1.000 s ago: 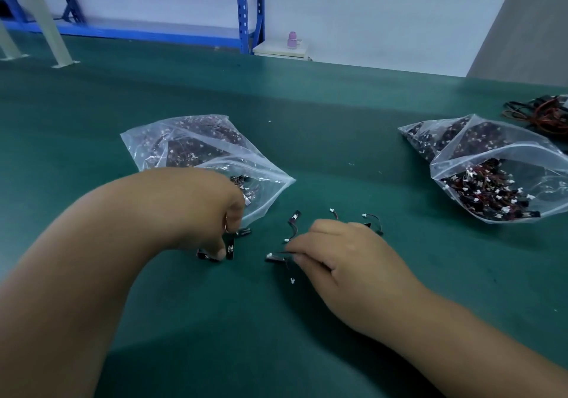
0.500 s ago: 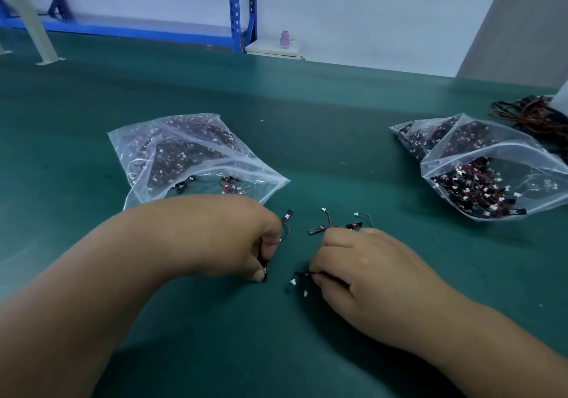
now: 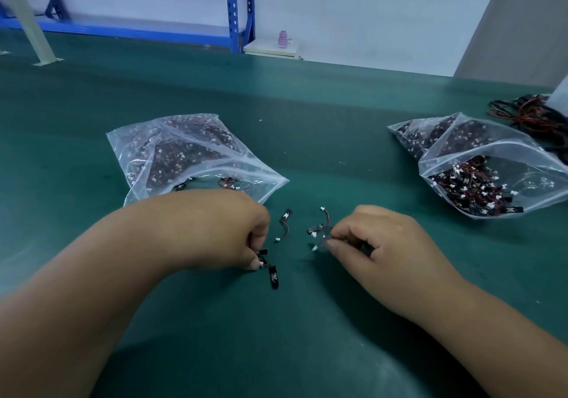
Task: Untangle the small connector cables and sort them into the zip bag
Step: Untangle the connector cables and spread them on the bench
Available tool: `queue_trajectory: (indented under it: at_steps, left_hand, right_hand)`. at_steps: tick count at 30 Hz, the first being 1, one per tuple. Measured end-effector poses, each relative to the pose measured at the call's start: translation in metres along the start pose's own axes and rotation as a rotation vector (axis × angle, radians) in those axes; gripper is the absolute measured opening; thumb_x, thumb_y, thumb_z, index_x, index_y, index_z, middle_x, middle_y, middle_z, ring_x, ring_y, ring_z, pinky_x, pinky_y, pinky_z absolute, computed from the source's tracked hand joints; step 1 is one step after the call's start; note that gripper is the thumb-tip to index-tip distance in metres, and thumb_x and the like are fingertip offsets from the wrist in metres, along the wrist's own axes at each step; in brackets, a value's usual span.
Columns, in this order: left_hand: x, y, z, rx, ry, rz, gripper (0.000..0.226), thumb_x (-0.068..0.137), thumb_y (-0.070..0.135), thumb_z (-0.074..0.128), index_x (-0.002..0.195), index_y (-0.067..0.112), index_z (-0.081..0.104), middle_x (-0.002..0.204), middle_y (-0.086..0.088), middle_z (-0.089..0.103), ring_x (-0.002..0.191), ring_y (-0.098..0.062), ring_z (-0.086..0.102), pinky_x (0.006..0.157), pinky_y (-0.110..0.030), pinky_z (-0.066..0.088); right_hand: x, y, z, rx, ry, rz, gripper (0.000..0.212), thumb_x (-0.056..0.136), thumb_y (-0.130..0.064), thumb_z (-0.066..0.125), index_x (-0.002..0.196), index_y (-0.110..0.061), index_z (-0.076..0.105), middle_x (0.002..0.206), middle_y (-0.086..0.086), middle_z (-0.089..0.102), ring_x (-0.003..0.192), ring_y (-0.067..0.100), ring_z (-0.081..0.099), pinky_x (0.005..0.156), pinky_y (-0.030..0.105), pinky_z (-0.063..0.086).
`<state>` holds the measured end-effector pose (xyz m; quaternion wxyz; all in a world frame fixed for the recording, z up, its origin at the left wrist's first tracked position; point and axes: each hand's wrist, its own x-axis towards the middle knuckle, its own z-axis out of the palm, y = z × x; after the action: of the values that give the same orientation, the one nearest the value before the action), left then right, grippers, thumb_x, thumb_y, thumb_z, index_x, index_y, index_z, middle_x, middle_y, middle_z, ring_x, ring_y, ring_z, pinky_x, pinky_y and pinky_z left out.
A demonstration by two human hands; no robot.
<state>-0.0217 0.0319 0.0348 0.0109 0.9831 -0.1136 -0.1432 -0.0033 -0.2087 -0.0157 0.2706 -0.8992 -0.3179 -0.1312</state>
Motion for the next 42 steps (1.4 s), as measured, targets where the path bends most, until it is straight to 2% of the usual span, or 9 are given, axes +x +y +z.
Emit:
queue_trajectory:
  at_steps: [4,12,14,18,24,32,36,39,42]
  left_hand:
    - [-0.001,0.005,-0.001,-0.003,-0.027,0.030,0.021,0.083,0.051,0.068,0.084,0.030,0.061,0.079,0.014,0.063,0.070,-0.001,0.057,0.060,-0.025,0.046]
    - [0.000,0.011,-0.005,-0.153,0.115,0.087,0.017,0.084,0.045,0.069,0.081,0.031,0.060,0.076,0.016,0.063,0.067,0.001,0.056,0.061,-0.023,0.047]
    - [0.000,0.011,-0.004,-0.169,0.129,0.109,0.013,0.085,0.041,0.068,0.081,0.034,0.059,0.077,0.018,0.063,0.068,0.006,0.054,0.055,-0.015,0.038]
    - [0.001,0.011,-0.002,-0.178,0.110,0.146,0.011,0.085,0.035,0.067,0.079,0.034,0.058,0.080,0.025,0.062,0.068,0.010,0.053,0.053,-0.013,0.033]
    - [0.004,0.009,-0.001,-0.203,0.123,0.175,0.014,0.087,0.036,0.069,0.080,0.036,0.057,0.081,0.037,0.056,0.069,0.012,0.052,0.055,-0.014,0.033]
    - [0.005,0.013,-0.001,-0.393,0.230,0.254,0.013,0.086,0.031,0.071,0.084,0.038,0.061,0.082,0.037,0.058,0.067,0.009,0.056,0.059,-0.006,0.040]
    - [0.006,0.019,0.000,-0.411,0.305,0.273,0.014,0.085,0.032,0.072,0.090,0.039,0.061,0.082,0.044,0.054,0.068,0.011,0.054,0.062,-0.004,0.039]
    - [0.005,0.013,-0.004,-0.389,0.297,0.222,0.017,0.085,0.034,0.072,0.089,0.042,0.058,0.080,0.048,0.052,0.068,0.014,0.053,0.065,-0.003,0.038]
    - [-0.002,-0.009,-0.011,-0.238,0.193,0.096,0.020,0.079,0.041,0.076,0.088,0.040,0.058,0.084,0.034,0.061,0.073,0.014,0.053,0.059,-0.010,0.039]
  right_hand:
    - [0.000,0.002,0.002,0.027,-0.093,-0.041,0.015,0.088,-0.039,0.060,0.083,-0.027,0.068,0.073,-0.010,0.054,0.072,0.011,0.055,0.065,0.038,0.049]
    - [0.002,0.011,0.001,0.129,0.085,0.102,0.014,0.085,-0.016,0.072,0.075,-0.025,0.068,0.071,-0.012,0.059,0.073,0.012,0.059,0.063,0.028,0.046]
    - [0.000,0.009,-0.002,0.112,0.010,0.080,0.003,0.082,-0.028,0.069,0.079,-0.028,0.069,0.075,-0.013,0.058,0.073,0.010,0.059,0.065,0.029,0.048]
    - [-0.001,0.002,-0.007,-0.120,-0.187,0.017,0.024,0.079,-0.054,0.056,0.083,-0.033,0.066,0.083,-0.015,0.052,0.076,0.006,0.054,0.077,0.033,0.045]
    - [0.000,-0.004,-0.011,-0.256,-0.202,-0.066,0.007,0.085,-0.030,0.063,0.079,-0.030,0.068,0.081,-0.012,0.054,0.076,0.012,0.056,0.077,0.036,0.042]
    - [0.001,-0.002,-0.009,-0.068,0.089,0.049,0.008,0.078,-0.025,0.061,0.071,-0.025,0.066,0.075,-0.010,0.055,0.071,0.016,0.057,0.070,0.039,0.047]
    - [0.001,0.004,0.001,0.001,0.057,0.129,0.007,0.088,-0.029,0.064,0.084,-0.031,0.070,0.082,-0.013,0.054,0.077,0.015,0.058,0.071,0.039,0.049]
    - [0.000,0.010,0.002,0.023,0.111,0.156,0.013,0.089,-0.019,0.067,0.088,-0.032,0.070,0.086,-0.014,0.054,0.078,0.012,0.058,0.071,0.037,0.049]
    - [0.001,0.016,0.003,0.030,0.141,0.192,0.016,0.088,-0.016,0.066,0.089,-0.032,0.069,0.090,-0.017,0.054,0.079,0.006,0.056,0.071,0.033,0.049]
